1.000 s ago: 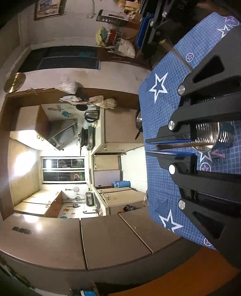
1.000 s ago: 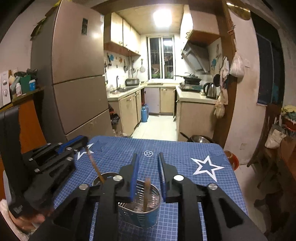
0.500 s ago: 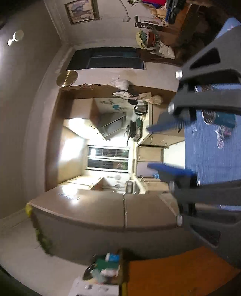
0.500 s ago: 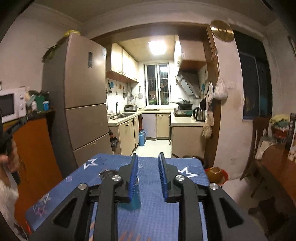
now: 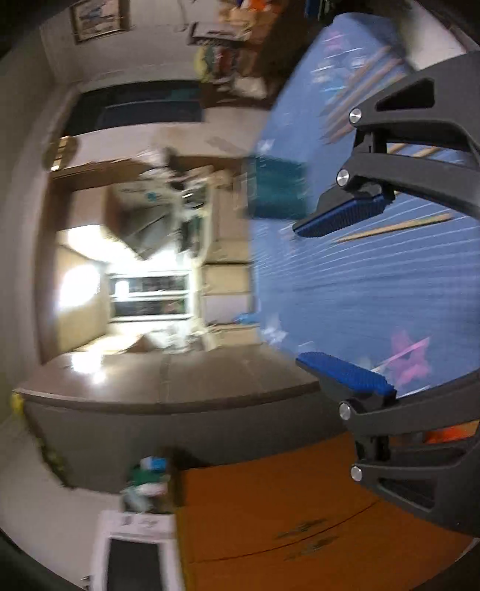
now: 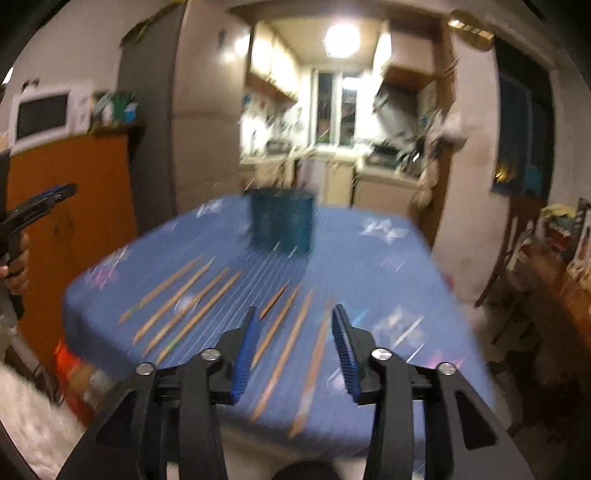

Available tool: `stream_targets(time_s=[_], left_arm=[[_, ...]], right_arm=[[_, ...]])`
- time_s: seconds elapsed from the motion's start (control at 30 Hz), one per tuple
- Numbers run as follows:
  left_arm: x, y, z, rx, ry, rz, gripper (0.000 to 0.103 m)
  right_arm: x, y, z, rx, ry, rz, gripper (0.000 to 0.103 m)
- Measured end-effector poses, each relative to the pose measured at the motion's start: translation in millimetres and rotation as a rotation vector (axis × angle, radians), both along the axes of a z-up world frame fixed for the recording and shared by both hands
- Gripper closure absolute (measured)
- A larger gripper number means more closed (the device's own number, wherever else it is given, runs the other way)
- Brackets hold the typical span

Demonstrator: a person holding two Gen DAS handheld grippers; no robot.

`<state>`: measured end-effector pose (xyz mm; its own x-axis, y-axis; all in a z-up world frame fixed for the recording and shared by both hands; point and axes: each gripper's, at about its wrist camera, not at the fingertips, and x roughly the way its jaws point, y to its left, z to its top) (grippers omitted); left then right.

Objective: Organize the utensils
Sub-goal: 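Withdraw both open tools back to the row of chopsticks, then close the left tool on a chopstick while the right tool grasps another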

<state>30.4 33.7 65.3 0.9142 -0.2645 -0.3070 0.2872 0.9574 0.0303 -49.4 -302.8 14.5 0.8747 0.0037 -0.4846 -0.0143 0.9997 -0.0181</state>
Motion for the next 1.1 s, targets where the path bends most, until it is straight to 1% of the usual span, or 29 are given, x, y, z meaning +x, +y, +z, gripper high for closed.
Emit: stream_targets(time_s=[0.03, 0.1, 0.2, 0.3, 0.37, 0.47, 0.5, 0.57, 0.7, 0.8, 0.93, 1.1], left_arm=[[-4, -4, -17, 0.006, 0.033, -0.022, 0.041], [-10, -12, -46, 0.020, 0.087, -0.045, 0.044], [-21, -27, -84, 0.057, 0.141, -0.095, 0.046], [-22, -37, -103, 0.085, 0.160, -0.114, 0.046], [-16, -39, -109, 0.095, 0.165, -0.085, 0.046], [-6, -45, -119, 0.121, 0.167, -0.059, 0.052], [-3, -48, -123, 0.140, 0.164, -0.055, 0.055], [-3, -52, -127, 0.152, 0.165, -0.058, 0.059], [0, -58, -139, 0.155, 0.173, -0.061, 0.062], [2, -59, -141, 0.141, 0.164, -0.057, 0.063], [1, -62, -143, 0.144, 0.145, -0.055, 0.063], [-2, -63, -145, 0.135, 0.115, -0.051, 0.063]], right_arm=[[0, 13, -14, -0.004, 0.027, 0.019, 0.069], [3, 39, -38, -0.043, 0.070, 0.044, 0.074], [3, 68, -61, -0.135, 0.078, 0.064, 0.074], [6, 74, -68, -0.095, 0.092, 0.053, 0.074], [5, 73, -72, -0.088, 0.089, 0.041, 0.074], [3, 78, -77, -0.071, 0.094, 0.024, 0.074], [4, 76, -78, -0.060, 0.098, 0.018, 0.074], [8, 75, -79, -0.050, 0.100, 0.007, 0.074], [10, 81, -82, -0.056, 0.100, 0.013, 0.075], [16, 82, -87, -0.058, 0.109, 0.007, 0.080], [24, 83, -93, -0.052, 0.116, -0.007, 0.082], [25, 87, -94, -0.060, 0.085, -0.022, 0.085]])
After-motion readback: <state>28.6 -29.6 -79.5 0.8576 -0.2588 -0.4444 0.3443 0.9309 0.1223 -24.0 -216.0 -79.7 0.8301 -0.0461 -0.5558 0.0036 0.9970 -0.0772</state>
